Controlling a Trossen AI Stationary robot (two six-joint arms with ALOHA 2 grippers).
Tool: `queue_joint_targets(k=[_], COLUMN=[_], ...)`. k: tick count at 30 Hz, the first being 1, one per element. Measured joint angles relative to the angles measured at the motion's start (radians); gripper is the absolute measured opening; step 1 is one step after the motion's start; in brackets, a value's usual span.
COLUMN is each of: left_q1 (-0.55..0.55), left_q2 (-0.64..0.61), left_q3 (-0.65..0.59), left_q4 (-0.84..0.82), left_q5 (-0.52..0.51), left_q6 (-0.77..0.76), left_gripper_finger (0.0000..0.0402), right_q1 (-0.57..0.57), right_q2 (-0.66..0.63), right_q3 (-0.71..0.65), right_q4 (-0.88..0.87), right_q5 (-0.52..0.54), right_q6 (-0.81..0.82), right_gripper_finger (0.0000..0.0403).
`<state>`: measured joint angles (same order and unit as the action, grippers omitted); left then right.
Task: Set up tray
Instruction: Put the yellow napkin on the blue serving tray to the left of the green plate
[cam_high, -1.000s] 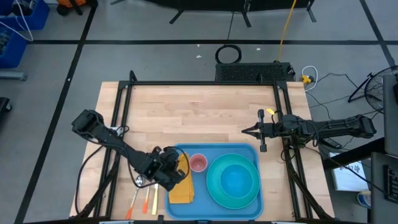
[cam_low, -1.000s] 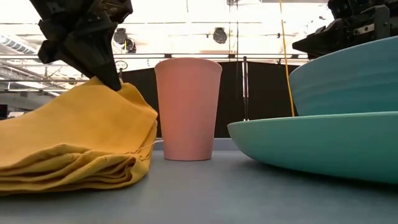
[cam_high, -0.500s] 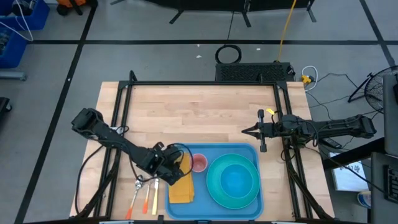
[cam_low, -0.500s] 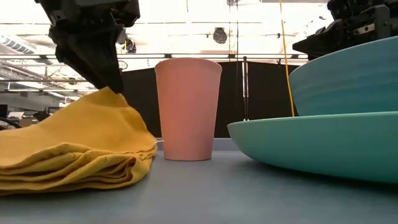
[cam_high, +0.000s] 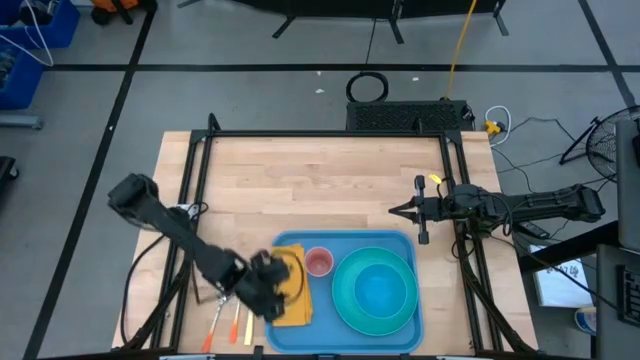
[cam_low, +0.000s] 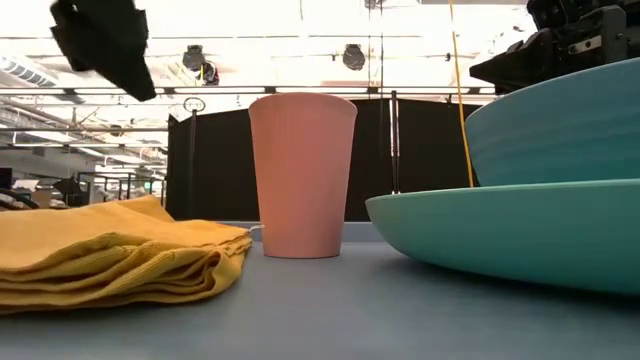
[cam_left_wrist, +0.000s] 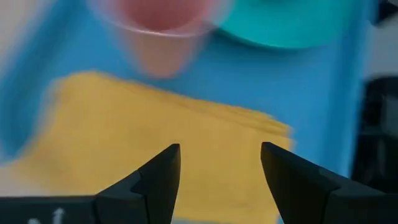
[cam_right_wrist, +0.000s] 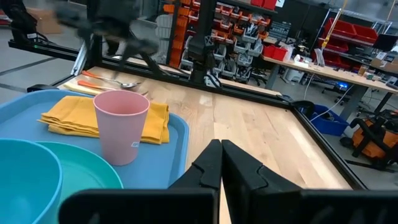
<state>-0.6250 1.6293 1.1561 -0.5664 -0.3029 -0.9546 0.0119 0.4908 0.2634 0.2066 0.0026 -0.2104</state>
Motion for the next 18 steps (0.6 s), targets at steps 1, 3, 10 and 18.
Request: queue_joint_targets(k=[1,3,10,18], left_q1=[-0.021,-0.055,-0.133,-0.15], left_q2=[0.03,0.096,0.371,0.573], left_q3=[0.0,0.017,0.302,0.581], left_q4=[0.047,0.091,-0.106,-0.484], left_q5=[0.001,-0.001,-0.032,-0.05], left_q6=[0.028,0.063,0.192,0.269], left_gripper_finger=[0.0227,0.0227,0.0227,0.0228], right_q1=[0.0,0.0,0.0,0.0], right_q2=[0.0,0.0,0.003,0.003], right_q3=[0.0,0.0,0.0,0.0], right_q4=[0.0,0.0,0.011,0.047], right_q5=[0.0,0.0,-0.003,-0.003], right_q6=[0.0,0.0,0.003,-0.015], right_gripper_finger=[0.0,0.0,0.0,0.0])
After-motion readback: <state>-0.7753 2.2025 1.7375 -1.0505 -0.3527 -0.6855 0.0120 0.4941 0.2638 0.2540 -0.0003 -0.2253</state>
